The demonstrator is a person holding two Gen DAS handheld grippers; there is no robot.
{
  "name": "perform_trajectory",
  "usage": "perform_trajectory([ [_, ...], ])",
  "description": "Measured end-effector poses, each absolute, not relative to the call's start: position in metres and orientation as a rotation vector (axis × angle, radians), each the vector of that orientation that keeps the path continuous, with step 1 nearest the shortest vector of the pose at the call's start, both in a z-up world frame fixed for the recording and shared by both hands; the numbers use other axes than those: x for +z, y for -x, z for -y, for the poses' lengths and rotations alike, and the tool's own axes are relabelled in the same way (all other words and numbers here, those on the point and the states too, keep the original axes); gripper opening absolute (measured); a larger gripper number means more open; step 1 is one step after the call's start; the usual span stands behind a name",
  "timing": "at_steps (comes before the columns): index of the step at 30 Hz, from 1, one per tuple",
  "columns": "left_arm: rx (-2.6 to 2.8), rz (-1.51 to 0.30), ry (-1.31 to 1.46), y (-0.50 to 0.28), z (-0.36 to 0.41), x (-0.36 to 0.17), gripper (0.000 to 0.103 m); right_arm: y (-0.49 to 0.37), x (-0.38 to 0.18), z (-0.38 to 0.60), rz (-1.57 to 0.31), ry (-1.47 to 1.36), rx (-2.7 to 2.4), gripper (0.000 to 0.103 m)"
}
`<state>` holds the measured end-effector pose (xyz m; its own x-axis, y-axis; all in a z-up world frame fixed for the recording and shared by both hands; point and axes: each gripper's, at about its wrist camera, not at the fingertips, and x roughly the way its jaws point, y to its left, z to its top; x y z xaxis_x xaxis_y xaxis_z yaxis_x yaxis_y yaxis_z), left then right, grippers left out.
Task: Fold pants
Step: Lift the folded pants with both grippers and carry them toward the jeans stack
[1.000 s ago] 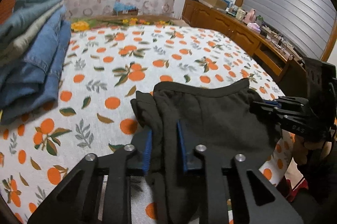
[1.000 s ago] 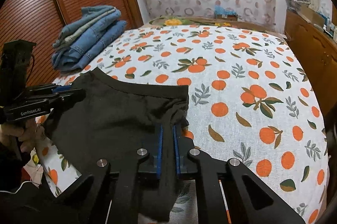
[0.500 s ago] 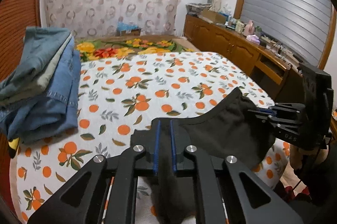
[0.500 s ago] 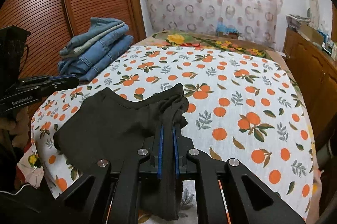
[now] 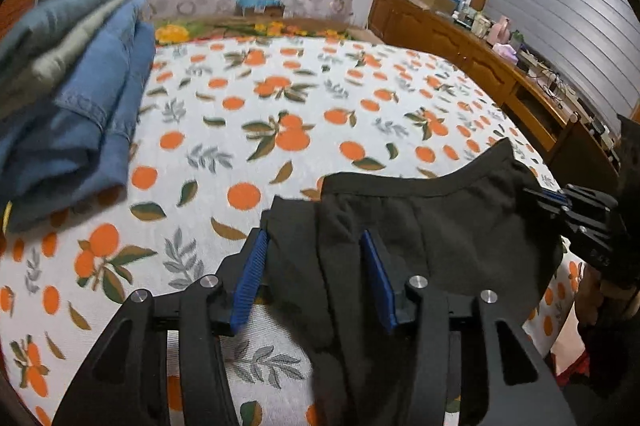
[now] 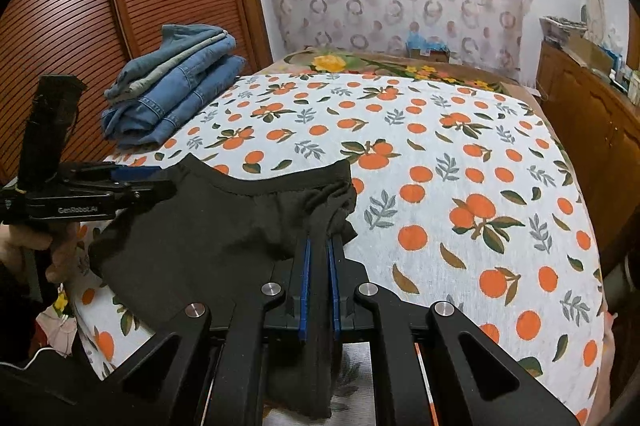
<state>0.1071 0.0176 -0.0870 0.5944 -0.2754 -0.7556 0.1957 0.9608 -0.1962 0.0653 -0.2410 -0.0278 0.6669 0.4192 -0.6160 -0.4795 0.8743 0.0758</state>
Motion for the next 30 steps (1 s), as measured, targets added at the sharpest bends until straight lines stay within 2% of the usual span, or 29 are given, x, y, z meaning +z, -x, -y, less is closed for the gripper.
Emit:
perform_trajectory([
  [4,-0.283,-0.895,0.117,-0.108,-0.019,-0.09,0.047,-0.068,-0.031,0.242,-0.676,0.09,0.509,0.008],
  [5,-0.301,-0.89,0.113,-0.107,-0.017,-0.09,0.036,-0.068,-0.031,0.242,-0.676,0.089,0.51,0.008],
  [6,-0.318,-0.888,0.109,-0.106,-0.014,-0.089,0.028,-0.068,-0.032,0.242,-0.675,0.088,0.514,0.008],
  [7,-0.331,-0.877,0.107,-0.104,-0.012,-0.087,0.015,-0.068,-0.031,0.242,-0.67,0.087,0.516,0.008],
  [8,-0.328,-0.864,0.097,-0.102,-0.009,-0.083,0.011,-0.068,-0.031,0.242,-0.664,0.084,0.517,0.008],
  [19,-0.331,-0.687,0.072,-0.087,-0.012,-0.015,0.01,-0.067,0.002,0.245,-0.564,0.08,0.532,0.007],
  [30,-0.252,-0.605,0.063,-0.103,-0.044,0.03,0.01,-0.095,0.047,0.215,-0.469,0.142,0.593,0.007],
])
